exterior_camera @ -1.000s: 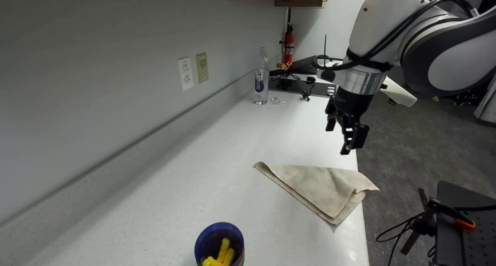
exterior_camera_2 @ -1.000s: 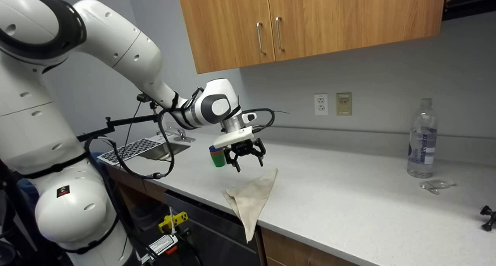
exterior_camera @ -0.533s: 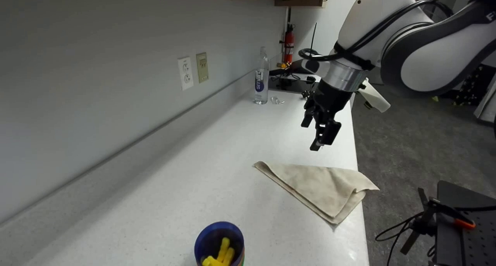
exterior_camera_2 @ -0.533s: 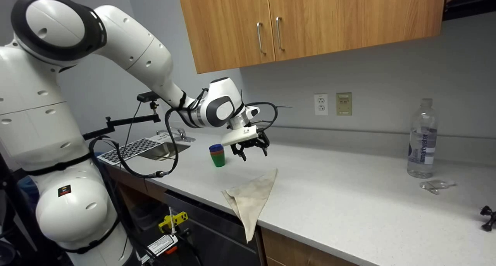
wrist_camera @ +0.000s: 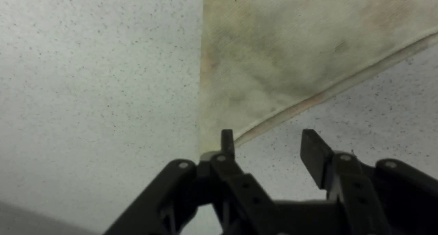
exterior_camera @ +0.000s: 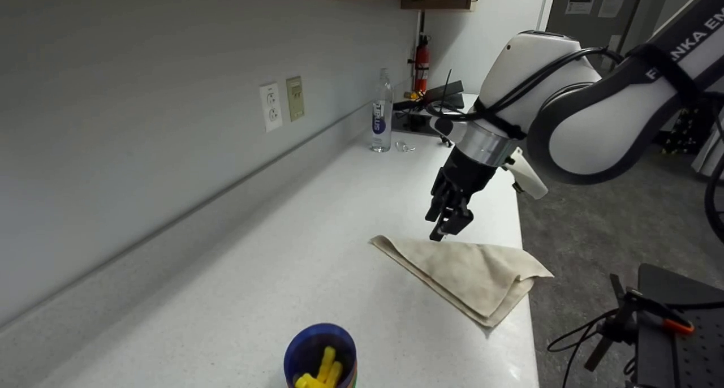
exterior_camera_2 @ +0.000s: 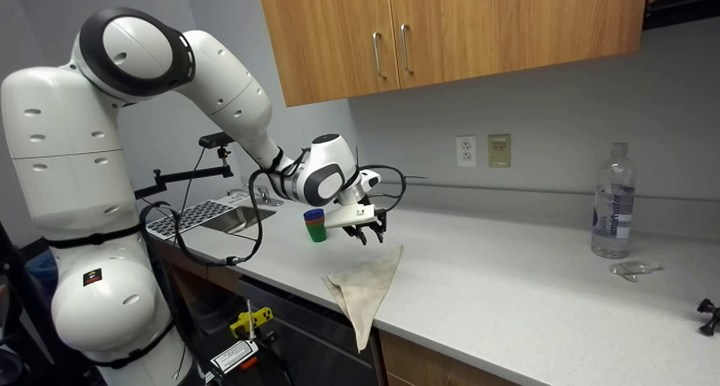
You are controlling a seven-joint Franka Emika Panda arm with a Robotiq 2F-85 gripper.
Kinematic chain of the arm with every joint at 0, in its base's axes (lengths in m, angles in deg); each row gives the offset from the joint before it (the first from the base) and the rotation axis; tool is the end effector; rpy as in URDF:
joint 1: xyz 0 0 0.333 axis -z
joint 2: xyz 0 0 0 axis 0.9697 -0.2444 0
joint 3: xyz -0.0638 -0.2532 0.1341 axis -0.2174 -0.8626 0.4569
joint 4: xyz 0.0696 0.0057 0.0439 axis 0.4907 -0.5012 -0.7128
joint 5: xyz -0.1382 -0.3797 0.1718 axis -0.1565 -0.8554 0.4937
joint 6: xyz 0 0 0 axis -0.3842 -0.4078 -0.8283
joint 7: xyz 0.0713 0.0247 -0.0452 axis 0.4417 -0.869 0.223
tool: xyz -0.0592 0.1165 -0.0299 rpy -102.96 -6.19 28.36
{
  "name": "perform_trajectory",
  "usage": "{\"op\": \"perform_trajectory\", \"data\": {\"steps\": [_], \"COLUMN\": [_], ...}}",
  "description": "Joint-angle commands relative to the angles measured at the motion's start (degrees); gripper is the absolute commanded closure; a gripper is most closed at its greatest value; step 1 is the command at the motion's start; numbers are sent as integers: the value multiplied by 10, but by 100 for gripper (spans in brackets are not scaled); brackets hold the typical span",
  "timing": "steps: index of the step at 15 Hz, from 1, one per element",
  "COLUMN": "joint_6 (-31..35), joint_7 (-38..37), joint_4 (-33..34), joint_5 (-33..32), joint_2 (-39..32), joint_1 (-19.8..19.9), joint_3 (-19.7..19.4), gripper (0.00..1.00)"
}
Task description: Unfold the white towel
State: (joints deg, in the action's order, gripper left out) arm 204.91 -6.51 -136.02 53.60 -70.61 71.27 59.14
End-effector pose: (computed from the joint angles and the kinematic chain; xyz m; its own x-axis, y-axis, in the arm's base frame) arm 0.5376 0.0999 0.1926 0.7081 0.6463 0.2844 0.6333 -0.7594 0.1490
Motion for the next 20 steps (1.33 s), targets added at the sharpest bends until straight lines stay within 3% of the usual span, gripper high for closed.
{"op": "perform_trajectory", "data": {"steps": [1, 4, 12, 20], "joint_6": [29, 44, 82, 95], "joint_7": [-1, -14, -39, -69], "joint_4": [20, 22, 37, 85], "joint_5": [1, -14, -23, -72], "joint_2": [-36, -54, -112, -174], "joint_1": [22, 31, 58, 62], "joint_3": [23, 24, 38, 31], "gripper": [77, 100, 100, 100]}}
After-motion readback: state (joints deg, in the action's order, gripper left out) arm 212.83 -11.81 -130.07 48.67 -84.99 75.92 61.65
